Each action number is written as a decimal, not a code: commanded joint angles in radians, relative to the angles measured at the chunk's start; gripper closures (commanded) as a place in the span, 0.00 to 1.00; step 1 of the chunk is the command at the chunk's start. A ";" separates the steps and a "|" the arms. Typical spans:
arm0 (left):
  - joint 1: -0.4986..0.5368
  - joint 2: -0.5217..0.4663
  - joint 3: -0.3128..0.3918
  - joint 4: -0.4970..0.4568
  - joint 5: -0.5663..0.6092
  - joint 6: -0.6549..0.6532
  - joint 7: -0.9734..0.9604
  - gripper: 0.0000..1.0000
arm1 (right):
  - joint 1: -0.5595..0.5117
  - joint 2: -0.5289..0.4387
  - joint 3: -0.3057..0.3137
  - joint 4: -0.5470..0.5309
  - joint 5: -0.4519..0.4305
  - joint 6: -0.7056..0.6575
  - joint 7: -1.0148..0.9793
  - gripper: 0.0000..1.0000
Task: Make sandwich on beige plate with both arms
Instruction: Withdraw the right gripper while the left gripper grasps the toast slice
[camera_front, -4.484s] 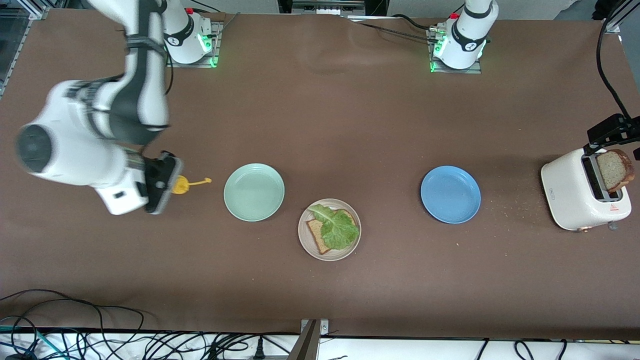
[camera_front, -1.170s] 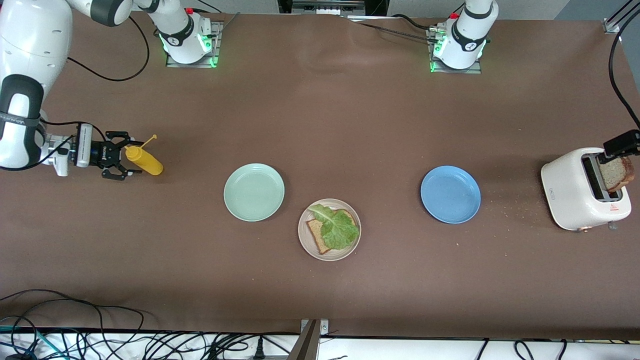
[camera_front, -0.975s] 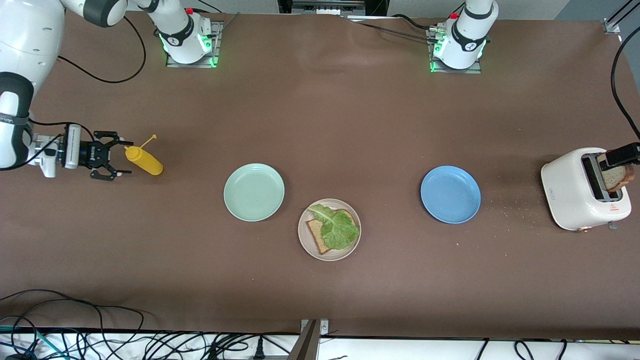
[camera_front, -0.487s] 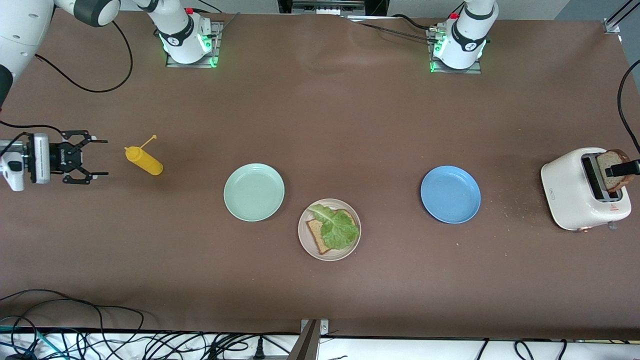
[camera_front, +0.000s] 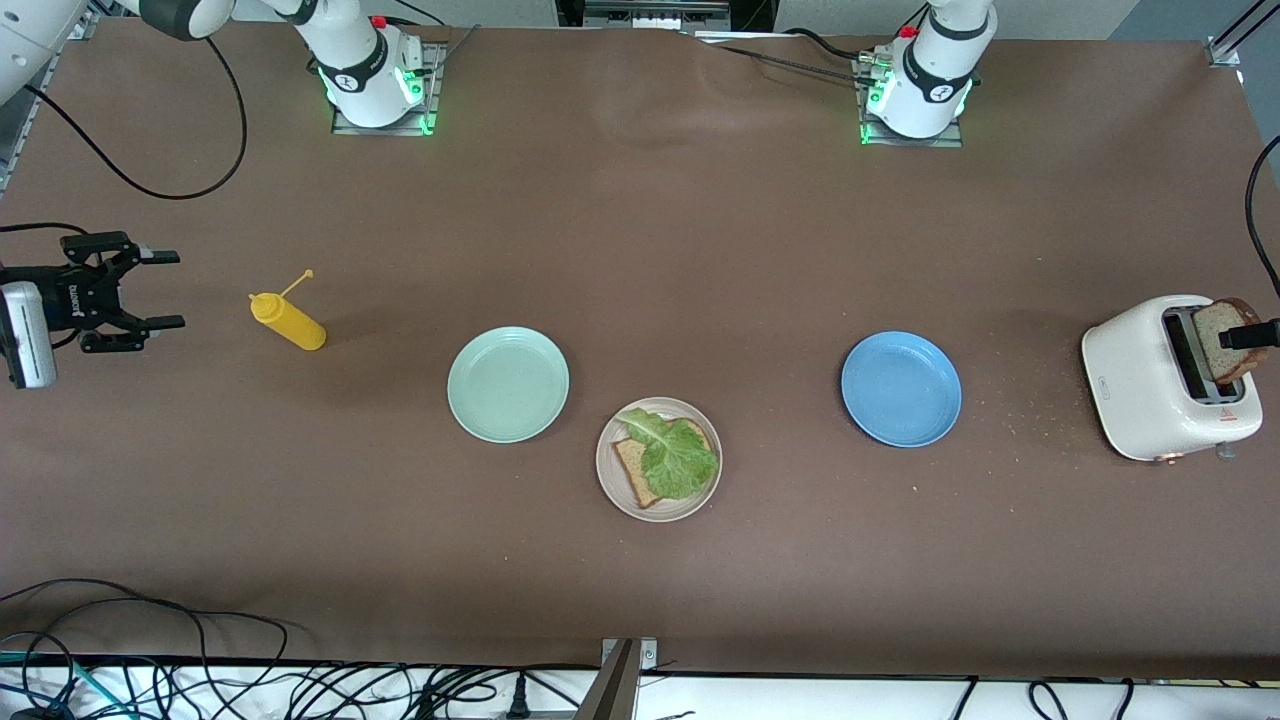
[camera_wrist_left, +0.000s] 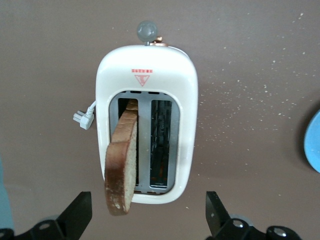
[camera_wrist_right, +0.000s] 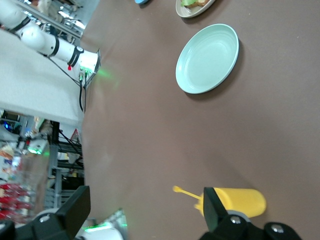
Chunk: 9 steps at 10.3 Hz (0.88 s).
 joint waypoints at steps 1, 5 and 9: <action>0.042 -0.005 -0.010 -0.052 0.029 0.063 0.058 0.00 | 0.045 -0.061 -0.001 0.074 -0.011 -0.029 0.306 0.00; 0.077 -0.019 -0.010 -0.134 0.027 0.115 0.062 0.03 | 0.117 -0.103 -0.005 0.119 -0.011 -0.066 0.688 0.00; 0.084 -0.021 -0.011 -0.142 0.029 0.102 0.128 1.00 | 0.163 -0.158 -0.002 0.148 -0.017 -0.091 1.039 0.00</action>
